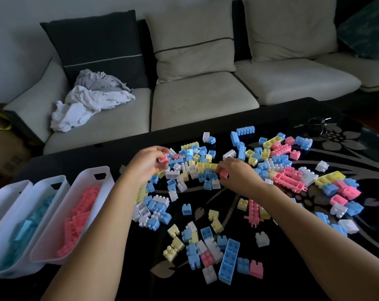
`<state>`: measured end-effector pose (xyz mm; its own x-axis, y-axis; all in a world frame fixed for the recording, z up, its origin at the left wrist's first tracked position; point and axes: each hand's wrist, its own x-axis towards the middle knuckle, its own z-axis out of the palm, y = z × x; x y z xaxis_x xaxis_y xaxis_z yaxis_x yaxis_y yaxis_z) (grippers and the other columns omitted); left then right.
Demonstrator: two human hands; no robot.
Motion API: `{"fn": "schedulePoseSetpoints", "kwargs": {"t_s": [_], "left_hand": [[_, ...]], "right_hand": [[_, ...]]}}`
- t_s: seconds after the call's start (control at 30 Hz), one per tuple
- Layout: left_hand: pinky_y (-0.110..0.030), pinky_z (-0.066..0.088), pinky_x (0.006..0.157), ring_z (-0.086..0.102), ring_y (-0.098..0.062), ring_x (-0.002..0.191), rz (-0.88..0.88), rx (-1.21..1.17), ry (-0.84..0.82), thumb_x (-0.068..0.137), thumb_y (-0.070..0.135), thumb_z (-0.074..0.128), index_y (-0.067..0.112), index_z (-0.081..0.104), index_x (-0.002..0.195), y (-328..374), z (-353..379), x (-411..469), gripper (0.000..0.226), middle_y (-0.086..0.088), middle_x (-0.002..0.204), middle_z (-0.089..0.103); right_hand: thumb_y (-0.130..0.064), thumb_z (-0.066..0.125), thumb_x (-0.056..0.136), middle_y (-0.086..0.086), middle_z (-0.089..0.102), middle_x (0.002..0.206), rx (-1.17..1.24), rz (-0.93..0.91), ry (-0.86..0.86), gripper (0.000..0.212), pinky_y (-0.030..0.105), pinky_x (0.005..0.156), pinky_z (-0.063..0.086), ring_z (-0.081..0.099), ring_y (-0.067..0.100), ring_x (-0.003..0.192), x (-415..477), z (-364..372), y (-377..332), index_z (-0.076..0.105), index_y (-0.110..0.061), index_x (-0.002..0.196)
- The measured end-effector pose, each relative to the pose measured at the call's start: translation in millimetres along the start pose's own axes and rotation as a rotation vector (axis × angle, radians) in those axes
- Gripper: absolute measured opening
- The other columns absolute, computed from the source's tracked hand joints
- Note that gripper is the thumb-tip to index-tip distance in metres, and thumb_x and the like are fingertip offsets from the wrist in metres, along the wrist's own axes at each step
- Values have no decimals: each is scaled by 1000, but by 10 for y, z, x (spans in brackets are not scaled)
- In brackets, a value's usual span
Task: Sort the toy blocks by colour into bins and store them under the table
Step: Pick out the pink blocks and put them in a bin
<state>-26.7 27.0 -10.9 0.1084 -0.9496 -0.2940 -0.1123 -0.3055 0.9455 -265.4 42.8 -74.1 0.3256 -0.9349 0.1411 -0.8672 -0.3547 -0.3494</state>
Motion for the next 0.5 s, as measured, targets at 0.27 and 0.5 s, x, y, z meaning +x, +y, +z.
{"fn": "schedulePoseSetpoints", "kwargs": {"t_s": [0.27,0.5], "left_hand": [[-20,27,46,38,-12,53,-167,-478,171,85,-3,28,5,49,73,99,211,364,25,-10,72,49],[-27,47,67,57,-14,81,238,995,118,89,13,57,14,66,98,-3,390,619,12,4,89,58]], "right_hand": [[-17,58,84,-1,55,106,19,-18,-16,23,21,72,42,55,14,94,52,-12,45,62,-17,107],[-16,53,87,-1,53,109,20,-34,-32,21,22,67,42,56,15,90,165,-28,68,62,-15,106]]}}
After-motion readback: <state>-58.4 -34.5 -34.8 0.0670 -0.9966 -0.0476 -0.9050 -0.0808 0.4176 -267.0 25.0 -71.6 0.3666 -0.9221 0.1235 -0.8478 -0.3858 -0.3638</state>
